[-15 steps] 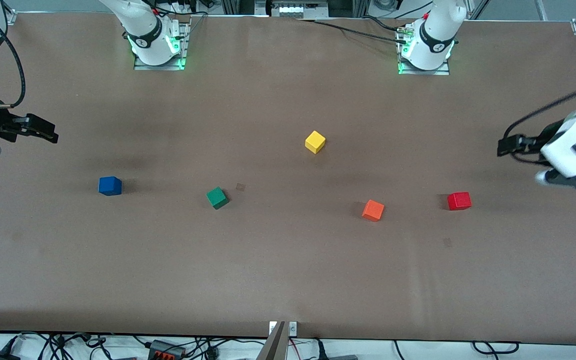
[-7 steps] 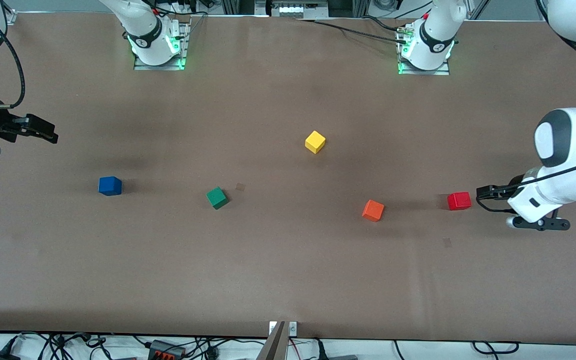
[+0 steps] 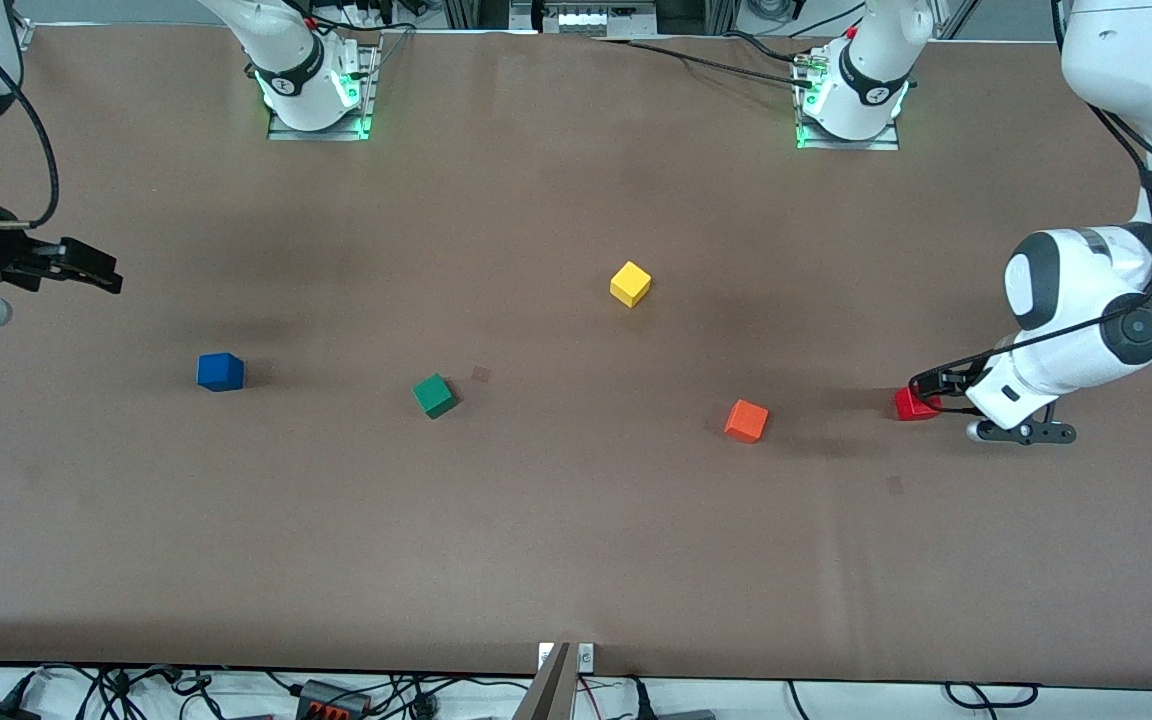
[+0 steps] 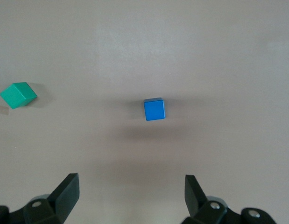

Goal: Pass red block to right arm, stack on blue
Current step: 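Close the left gripper on the red cube while the right gripper advances, then lift the red cube with the left gripper while the right gripper waits, then carry the red cube with the left gripper toward the right gripper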

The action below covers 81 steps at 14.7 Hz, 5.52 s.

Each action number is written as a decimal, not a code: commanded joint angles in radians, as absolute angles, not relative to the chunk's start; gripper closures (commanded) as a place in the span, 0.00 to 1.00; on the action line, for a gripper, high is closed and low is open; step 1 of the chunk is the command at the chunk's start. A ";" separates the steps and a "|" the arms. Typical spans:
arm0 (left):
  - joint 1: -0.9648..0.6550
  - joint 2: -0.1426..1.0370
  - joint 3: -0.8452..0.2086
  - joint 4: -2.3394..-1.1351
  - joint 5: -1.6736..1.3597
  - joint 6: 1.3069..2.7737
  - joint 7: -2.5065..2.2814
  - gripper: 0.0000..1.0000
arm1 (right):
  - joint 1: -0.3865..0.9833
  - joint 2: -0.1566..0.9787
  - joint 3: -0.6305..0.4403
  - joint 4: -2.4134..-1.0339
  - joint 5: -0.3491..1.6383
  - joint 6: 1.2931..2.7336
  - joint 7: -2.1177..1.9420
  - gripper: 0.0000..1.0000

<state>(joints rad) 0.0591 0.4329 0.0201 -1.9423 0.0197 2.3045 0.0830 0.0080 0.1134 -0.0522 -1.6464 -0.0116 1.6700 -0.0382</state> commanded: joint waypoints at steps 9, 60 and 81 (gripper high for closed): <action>0.063 0.492 0.009 -1.982 -0.012 2.450 0.061 0.00 | 0.044 0.204 -0.048 -1.620 0.146 1.686 -0.052 0.00; 0.075 0.433 -0.270 -1.351 -0.172 1.460 0.466 0.84 | 0.235 0.460 -0.051 -1.623 1.412 1.666 -0.251 0.00; 0.051 0.442 -0.489 -1.715 -1.427 2.095 1.922 0.92 | 0.238 0.577 -0.048 -1.624 1.730 1.500 -0.367 0.00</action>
